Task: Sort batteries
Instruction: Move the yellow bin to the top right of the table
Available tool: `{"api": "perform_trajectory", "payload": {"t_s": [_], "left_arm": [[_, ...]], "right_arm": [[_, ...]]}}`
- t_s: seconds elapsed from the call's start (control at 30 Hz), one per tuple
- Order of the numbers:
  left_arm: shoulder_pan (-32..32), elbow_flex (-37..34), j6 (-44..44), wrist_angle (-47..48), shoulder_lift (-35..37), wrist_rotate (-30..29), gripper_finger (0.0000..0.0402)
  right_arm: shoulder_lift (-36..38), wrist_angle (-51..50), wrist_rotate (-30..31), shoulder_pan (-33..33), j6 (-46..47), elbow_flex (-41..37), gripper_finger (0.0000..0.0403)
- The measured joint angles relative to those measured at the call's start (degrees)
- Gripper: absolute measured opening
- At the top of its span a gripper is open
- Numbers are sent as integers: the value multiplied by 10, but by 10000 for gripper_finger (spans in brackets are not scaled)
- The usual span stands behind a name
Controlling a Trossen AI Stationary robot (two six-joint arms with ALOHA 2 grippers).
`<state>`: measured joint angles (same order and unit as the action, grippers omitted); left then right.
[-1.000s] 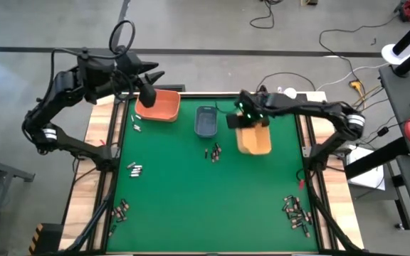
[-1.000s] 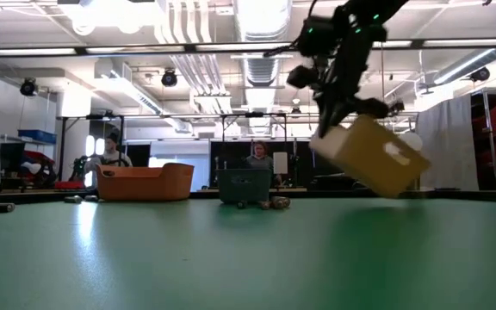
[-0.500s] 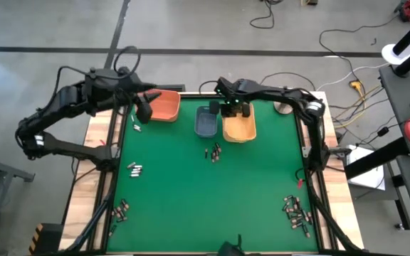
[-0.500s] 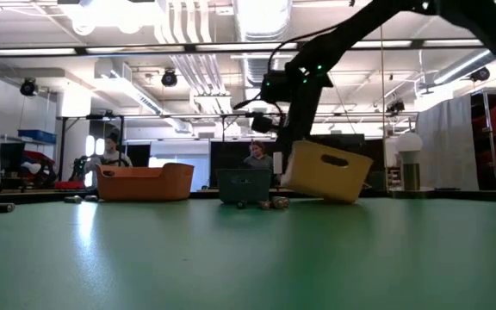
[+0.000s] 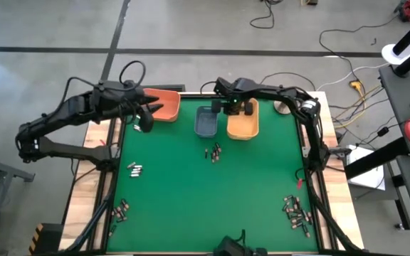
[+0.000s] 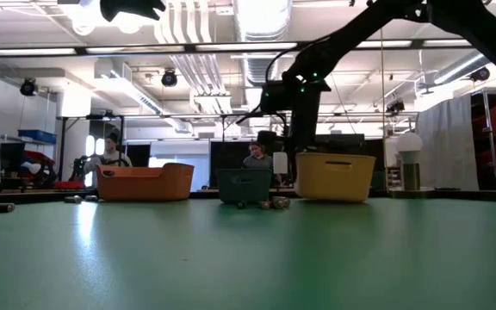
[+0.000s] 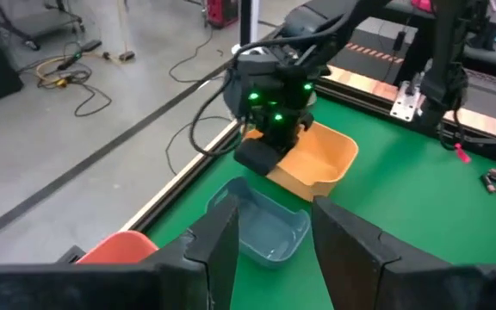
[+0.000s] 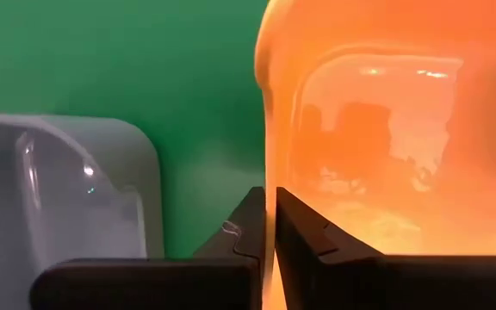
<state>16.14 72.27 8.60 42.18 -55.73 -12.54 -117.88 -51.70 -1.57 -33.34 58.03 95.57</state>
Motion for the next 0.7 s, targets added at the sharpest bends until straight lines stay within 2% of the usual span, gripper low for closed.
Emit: {"api": "perform_trajectory", "payload": {"t_s": [0.43, 0.7], "left_arm": [[0, 8, -5, -30, -46, 1, 127], [0, 11, -5, -14, -55, 1, 127]], "right_arm": [[-17, 3, 3, 7, 6, 0, 25], [-10, -7, 0, 9, 5, -2, 85]]}}
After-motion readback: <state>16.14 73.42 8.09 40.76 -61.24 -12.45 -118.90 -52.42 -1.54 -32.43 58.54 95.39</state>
